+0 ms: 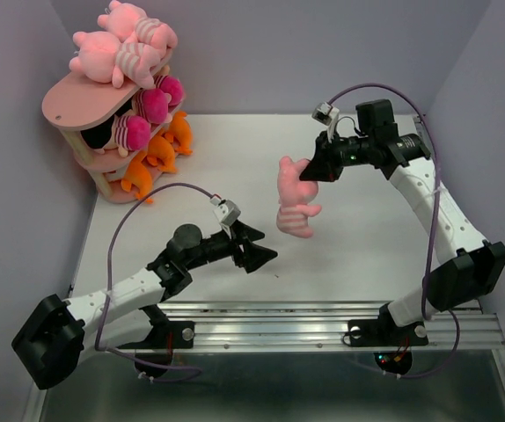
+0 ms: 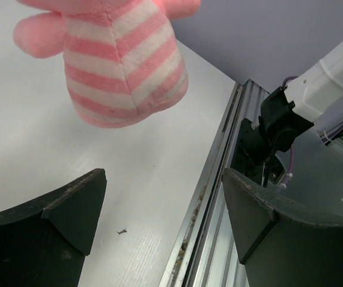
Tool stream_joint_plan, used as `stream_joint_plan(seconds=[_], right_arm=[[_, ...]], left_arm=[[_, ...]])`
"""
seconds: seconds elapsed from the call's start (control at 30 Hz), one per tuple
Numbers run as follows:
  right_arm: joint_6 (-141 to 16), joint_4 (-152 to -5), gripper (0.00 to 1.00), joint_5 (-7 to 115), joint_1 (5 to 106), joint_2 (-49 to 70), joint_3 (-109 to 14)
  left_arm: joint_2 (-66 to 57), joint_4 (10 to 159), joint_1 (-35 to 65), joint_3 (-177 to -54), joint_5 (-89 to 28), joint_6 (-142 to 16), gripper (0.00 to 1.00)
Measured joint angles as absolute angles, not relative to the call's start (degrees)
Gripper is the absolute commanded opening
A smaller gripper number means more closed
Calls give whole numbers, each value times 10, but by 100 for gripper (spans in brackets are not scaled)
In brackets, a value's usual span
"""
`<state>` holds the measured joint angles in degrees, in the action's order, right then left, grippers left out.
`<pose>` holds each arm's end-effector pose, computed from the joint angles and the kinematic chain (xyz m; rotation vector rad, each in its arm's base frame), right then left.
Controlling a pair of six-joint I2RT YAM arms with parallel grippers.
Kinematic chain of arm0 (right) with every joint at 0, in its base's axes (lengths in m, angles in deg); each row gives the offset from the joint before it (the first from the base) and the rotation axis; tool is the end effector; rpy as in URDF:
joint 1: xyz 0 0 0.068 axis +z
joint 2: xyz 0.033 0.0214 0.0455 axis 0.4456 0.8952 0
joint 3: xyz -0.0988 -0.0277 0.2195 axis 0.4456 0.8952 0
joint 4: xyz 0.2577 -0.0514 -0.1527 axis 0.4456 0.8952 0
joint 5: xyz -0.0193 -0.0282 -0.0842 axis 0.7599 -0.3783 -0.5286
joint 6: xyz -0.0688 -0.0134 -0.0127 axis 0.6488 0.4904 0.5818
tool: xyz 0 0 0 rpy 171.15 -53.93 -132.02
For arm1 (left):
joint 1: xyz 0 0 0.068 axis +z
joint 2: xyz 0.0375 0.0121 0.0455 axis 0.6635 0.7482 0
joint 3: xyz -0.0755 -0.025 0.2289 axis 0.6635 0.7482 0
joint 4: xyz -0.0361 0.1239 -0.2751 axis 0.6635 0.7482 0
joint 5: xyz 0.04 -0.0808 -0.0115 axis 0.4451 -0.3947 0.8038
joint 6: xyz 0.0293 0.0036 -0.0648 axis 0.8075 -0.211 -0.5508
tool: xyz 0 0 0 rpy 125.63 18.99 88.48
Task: Place and organize the stuffed toys onto the shelf
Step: Pass the stuffed toy from the right arm to the left
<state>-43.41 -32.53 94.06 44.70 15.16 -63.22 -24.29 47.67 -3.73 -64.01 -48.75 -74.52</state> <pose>0.3402 0.1575 0.3568 -0.9811 1.9632 0.9915 0.1835 -0.2227 0.1975 0.7072 1.4941 -1.2805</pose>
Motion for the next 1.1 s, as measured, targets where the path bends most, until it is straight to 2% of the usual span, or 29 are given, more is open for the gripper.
stream_joint_plan(seconds=[0.2,0.5,0.8,1.1], right_arm=[[-468,-340,1,1019,433,169,-632],[-523,-382,1,1122,433,178,-644],[-583,-446,1,1203,433,177,-638],[-588,-456,1,1218,433,170,-602]], left_arm=[[-305,406,-51,-579,-470,-700,89],[-315,313,-55,-540,-462,-612,88],[-264,257,-57,-542,-464,-559,87],[-238,217,-61,-572,-455,-548,84]])
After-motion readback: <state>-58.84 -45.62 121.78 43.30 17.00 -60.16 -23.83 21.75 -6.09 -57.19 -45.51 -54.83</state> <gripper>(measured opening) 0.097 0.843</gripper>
